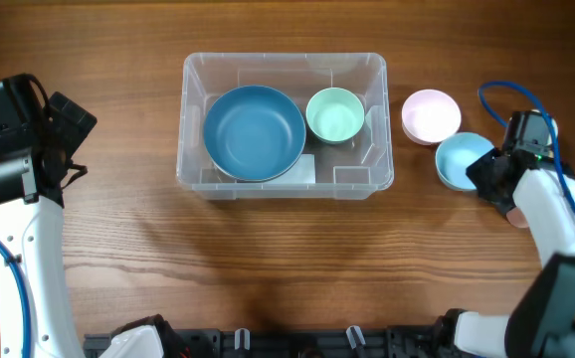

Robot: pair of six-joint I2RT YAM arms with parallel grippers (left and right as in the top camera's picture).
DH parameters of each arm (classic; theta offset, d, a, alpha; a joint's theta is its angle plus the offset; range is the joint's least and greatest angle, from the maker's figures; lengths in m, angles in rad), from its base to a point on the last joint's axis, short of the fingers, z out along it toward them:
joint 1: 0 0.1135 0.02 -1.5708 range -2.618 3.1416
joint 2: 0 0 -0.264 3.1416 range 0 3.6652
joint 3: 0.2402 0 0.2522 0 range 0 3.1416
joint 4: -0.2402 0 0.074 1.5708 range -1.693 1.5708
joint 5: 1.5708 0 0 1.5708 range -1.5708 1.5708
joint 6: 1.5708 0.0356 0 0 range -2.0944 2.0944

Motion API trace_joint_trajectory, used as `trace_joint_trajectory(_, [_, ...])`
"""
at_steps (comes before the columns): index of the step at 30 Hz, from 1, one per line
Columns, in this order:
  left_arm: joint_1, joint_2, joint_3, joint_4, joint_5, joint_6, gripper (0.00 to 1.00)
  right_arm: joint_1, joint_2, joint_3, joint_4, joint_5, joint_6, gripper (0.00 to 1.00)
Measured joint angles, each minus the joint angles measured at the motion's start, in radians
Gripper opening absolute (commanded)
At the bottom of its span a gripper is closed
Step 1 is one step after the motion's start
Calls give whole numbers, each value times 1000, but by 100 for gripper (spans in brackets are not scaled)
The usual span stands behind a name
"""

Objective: Pack container
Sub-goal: 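Lift the light blue bowl and stack it into the mint bowl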

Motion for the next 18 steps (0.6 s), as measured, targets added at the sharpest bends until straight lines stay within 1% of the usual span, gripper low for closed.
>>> trace_joint_trajectory(5, [0, 0, 0, 0, 0, 0, 100, 0, -167, 0, 14, -72, -198, 4])
trace_joint_trajectory(6, [0, 0, 0, 0, 0, 0, 100, 1, -245, 0, 15, -127, -238, 4])
trace_joint_trajectory(11, [0, 0, 0, 0, 0, 0, 100, 36, -408, 47, -22, -302, -326, 4])
trace_joint_trajectory(15, [0, 0, 0, 0, 0, 0, 100, 135, -482, 173, -48, -355, -390, 4])
trace_joint_trajectory(18, [0, 0, 0, 0, 0, 0, 100, 240, -486, 266, -48, -356, -427, 4])
